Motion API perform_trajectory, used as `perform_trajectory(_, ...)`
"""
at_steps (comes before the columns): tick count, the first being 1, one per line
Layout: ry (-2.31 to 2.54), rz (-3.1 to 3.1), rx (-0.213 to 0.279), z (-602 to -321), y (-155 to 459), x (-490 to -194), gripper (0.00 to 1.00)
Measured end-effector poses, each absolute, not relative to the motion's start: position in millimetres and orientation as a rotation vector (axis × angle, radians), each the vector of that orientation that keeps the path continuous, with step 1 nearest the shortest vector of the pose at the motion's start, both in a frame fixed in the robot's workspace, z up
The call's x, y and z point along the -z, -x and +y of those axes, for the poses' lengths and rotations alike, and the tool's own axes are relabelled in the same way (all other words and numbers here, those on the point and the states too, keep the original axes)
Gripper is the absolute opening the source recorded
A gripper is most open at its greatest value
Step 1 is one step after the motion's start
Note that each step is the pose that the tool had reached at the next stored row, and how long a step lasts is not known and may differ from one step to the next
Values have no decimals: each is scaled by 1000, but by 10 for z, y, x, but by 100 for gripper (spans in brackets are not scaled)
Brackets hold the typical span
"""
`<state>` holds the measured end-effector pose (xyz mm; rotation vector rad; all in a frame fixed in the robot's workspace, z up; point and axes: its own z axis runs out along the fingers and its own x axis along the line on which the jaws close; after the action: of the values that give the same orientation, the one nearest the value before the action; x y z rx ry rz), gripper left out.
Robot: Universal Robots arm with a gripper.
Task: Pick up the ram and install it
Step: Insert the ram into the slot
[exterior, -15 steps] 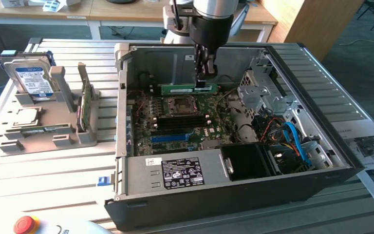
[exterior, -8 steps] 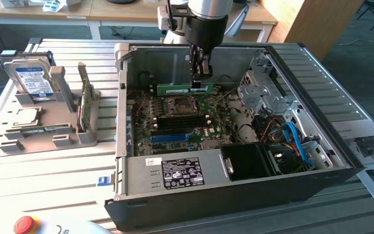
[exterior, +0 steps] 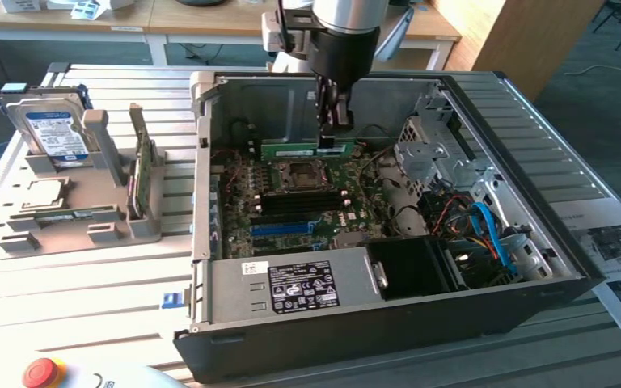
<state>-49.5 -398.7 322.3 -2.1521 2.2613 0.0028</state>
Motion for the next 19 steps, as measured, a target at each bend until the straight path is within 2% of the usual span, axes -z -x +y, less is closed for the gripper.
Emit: perform_trajectory(19,2151,2261,-5,-4112,495,-2924,12)
